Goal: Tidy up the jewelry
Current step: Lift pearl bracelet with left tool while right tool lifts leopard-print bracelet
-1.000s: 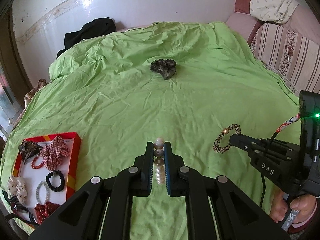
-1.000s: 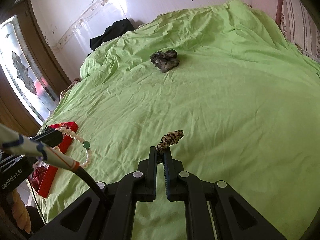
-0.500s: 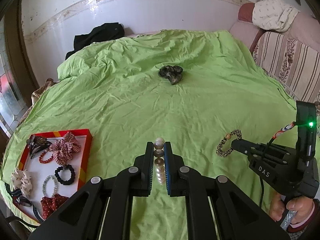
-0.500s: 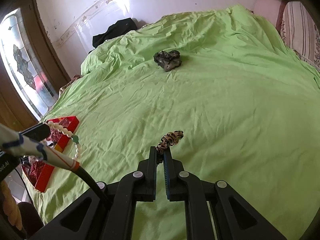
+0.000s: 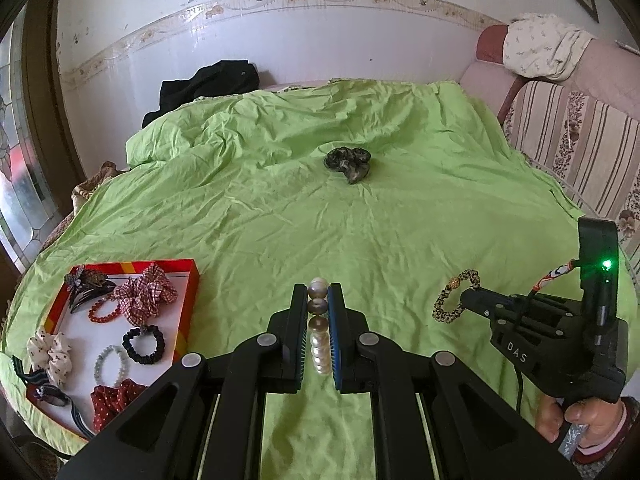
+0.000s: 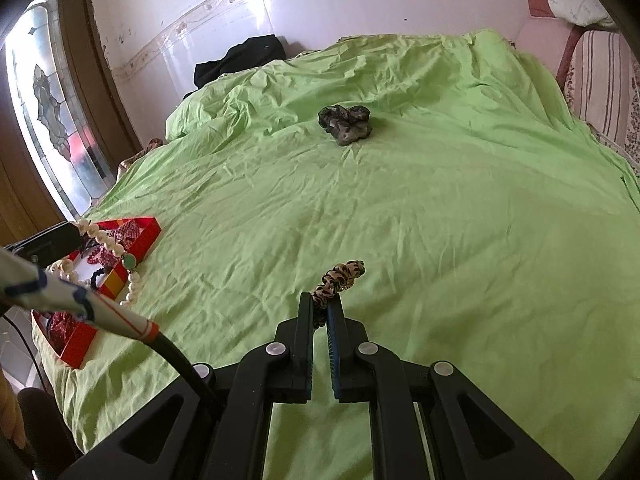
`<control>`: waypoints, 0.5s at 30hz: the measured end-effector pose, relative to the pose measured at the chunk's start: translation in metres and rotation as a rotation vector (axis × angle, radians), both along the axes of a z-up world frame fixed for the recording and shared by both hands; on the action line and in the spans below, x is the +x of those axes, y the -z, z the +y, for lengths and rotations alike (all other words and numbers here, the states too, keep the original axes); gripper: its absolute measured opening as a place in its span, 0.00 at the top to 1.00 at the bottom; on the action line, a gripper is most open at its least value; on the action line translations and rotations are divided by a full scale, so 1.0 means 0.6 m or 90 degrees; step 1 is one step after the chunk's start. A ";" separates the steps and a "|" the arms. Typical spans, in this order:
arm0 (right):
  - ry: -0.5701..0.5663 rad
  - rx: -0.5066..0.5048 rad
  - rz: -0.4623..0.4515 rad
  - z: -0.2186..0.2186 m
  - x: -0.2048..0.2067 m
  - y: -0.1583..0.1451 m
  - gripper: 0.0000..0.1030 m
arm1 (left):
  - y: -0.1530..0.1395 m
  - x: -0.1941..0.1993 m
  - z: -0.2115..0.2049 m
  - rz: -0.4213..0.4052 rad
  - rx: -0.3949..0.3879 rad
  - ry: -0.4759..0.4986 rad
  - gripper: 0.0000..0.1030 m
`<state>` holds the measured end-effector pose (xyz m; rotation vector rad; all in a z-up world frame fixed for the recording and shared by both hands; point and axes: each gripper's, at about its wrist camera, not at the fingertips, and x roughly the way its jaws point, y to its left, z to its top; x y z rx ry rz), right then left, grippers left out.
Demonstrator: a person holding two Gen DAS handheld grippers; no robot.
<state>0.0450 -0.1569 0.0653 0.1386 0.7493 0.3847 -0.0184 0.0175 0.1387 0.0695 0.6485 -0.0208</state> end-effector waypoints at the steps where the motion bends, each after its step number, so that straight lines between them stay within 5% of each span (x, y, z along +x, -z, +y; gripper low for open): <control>1: 0.001 -0.002 -0.001 0.000 -0.002 0.000 0.93 | 0.000 -0.003 0.001 -0.002 -0.002 0.001 0.91; 15: -0.005 -0.020 -0.025 0.020 -0.023 -0.009 0.93 | -0.016 -0.047 0.050 -0.026 -0.043 -0.015 0.91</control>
